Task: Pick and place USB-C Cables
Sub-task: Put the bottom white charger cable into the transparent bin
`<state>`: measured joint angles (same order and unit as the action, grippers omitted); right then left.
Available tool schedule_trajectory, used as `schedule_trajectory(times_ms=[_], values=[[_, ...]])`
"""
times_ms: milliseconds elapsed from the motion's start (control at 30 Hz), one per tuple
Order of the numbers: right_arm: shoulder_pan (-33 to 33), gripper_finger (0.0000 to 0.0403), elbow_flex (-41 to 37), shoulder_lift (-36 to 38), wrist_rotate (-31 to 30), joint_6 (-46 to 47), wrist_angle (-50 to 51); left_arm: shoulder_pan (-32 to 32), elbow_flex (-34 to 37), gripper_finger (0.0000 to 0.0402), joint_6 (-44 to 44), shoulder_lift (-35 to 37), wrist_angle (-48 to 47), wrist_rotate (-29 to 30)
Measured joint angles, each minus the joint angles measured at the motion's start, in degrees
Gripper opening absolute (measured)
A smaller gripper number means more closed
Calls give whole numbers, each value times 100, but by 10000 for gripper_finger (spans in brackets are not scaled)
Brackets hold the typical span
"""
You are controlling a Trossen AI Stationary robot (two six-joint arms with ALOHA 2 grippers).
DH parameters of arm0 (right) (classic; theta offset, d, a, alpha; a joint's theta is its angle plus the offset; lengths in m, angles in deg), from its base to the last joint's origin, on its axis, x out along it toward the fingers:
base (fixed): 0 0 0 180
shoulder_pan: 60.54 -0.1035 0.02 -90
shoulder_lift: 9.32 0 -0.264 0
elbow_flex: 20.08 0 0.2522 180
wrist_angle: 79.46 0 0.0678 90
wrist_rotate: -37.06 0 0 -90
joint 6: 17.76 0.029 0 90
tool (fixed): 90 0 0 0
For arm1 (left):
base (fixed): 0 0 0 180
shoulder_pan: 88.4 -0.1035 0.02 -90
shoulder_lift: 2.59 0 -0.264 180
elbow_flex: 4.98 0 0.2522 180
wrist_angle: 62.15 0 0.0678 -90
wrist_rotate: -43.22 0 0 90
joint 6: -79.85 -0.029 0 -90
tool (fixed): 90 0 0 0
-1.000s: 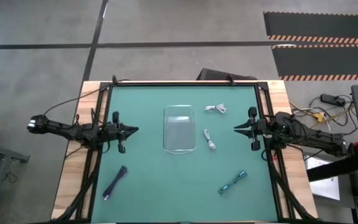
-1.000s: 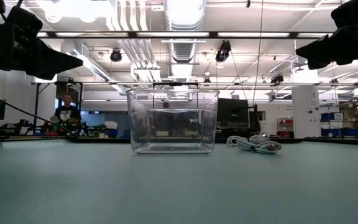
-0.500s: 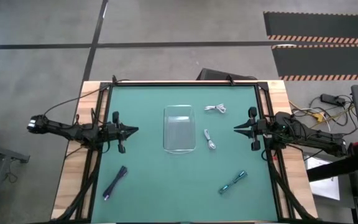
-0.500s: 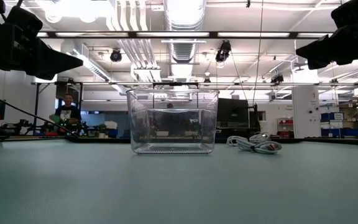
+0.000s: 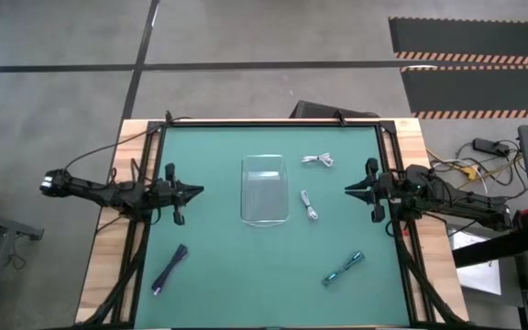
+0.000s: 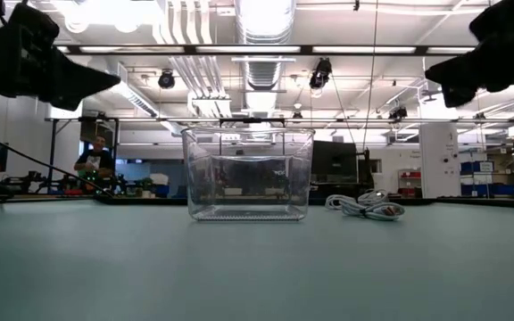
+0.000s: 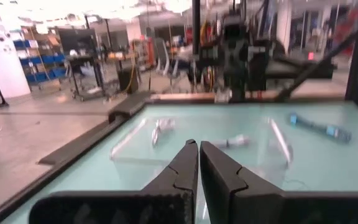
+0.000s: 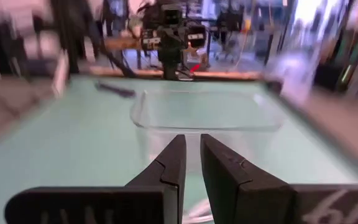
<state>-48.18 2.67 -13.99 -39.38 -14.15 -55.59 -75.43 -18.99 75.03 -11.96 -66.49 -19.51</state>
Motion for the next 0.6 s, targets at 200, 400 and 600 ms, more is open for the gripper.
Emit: schedule_trajectory(times_ms=[200, 400, 600], values=[[2, 38, 0, 0, -536, 1591, -76, 0, 0, 2, -4, 0, 791, 0], [4, 38, 0, 2, -806, 1586, -156, 0, 0, 2, -7, 0, 1451, 0], [4, 38, 0, 0, -813, 1579, -202, 0, 2, 2, -7, 2, 1785, 0]])
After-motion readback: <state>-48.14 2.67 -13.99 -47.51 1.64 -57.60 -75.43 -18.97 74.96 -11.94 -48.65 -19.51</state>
